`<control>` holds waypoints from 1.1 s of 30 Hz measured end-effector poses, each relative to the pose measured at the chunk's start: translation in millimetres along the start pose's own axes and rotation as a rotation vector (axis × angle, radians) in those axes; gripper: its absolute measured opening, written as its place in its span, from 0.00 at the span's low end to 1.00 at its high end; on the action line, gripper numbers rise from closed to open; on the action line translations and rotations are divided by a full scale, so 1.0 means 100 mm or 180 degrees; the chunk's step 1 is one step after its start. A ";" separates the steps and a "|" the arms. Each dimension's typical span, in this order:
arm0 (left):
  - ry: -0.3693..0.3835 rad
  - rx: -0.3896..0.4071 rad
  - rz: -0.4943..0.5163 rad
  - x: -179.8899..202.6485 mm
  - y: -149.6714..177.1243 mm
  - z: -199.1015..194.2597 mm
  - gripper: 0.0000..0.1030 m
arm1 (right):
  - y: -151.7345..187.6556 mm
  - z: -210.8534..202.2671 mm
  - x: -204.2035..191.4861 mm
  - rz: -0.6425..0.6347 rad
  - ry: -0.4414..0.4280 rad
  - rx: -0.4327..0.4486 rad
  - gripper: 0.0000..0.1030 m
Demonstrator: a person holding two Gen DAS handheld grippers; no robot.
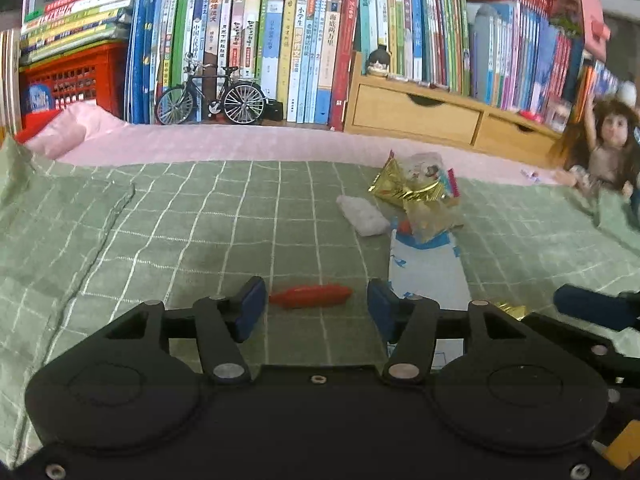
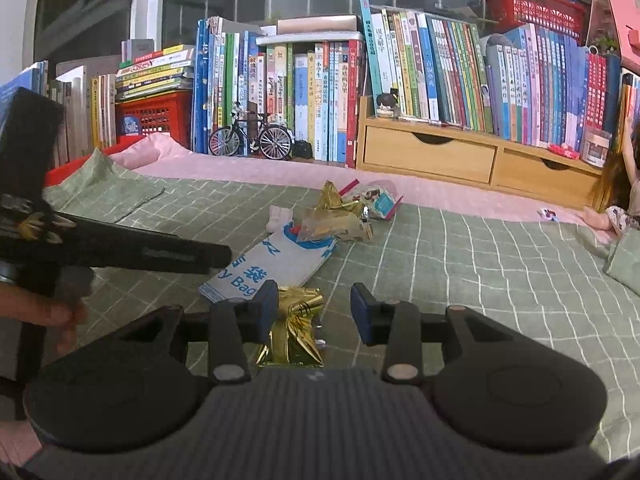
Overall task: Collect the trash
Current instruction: 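Grasp the red stick with the left tool while the right tool holds the gold foil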
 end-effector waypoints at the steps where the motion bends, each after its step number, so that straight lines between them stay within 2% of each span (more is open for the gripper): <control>1: -0.0009 -0.0004 0.0013 0.01 0.00 0.00 0.50 | 0.00 0.00 -0.01 -0.0012 -0.0014 0.0006 0.50; 2: -0.0032 -0.0003 0.0014 0.01 0.00 0.01 0.49 | 0.00 0.01 -0.01 -0.0021 -0.0025 -0.0003 0.50; 3: -0.0067 0.0002 0.0005 0.00 0.00 0.00 0.42 | 0.01 0.02 -0.02 -0.0034 -0.0040 -0.0028 0.50; 4: -0.0081 0.0009 -0.0017 -0.01 0.00 0.00 0.41 | 0.02 0.04 -0.04 -0.0047 -0.0058 -0.0054 0.50; 10: -0.0022 0.0022 -0.0093 -0.04 0.00 0.00 0.41 | 0.06 0.10 -0.12 -0.0216 -0.0082 -0.0131 0.50; 11: -0.0002 0.0025 -0.0102 -0.04 0.00 0.00 0.41 | 0.07 0.11 -0.12 -0.0233 -0.0073 -0.0155 0.55; 17: 0.0251 0.0060 -0.0368 -0.13 -0.01 -0.03 0.41 | 0.10 0.13 -0.11 -0.0227 -0.0037 -0.0247 0.55; 21: 0.0297 0.0089 -0.0236 -0.16 -0.02 -0.10 0.41 | 0.14 0.17 -0.11 -0.0264 0.0025 -0.0354 0.55; 28: 0.0368 0.0118 -0.0216 -0.24 0.01 -0.28 0.41 | 0.20 0.18 -0.08 -0.0113 0.0083 -0.0521 0.55; 29: 0.0371 0.0126 -0.0214 -0.25 0.02 -0.30 0.41 | 0.21 0.17 -0.08 -0.0088 0.0092 -0.0521 0.53; 30: 0.0373 0.0132 -0.0223 -0.26 0.02 -0.33 0.41 | 0.21 0.16 -0.08 -0.0065 0.0084 -0.0509 0.43; 33: 0.0420 0.0147 -0.0251 -0.27 0.02 -0.39 0.41 | 0.20 0.15 -0.08 0.0015 0.0046 -0.0480 0.33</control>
Point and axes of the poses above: each gripper's, at about its wrist camera, not at the fingertips, and z roughly the way its jaws point, x to its right, y to its underside, the point moved 8 cm from there along z, roughly the way its jaws point, and after that the axes turned 11 degrees about x, right-handed, at the moved point
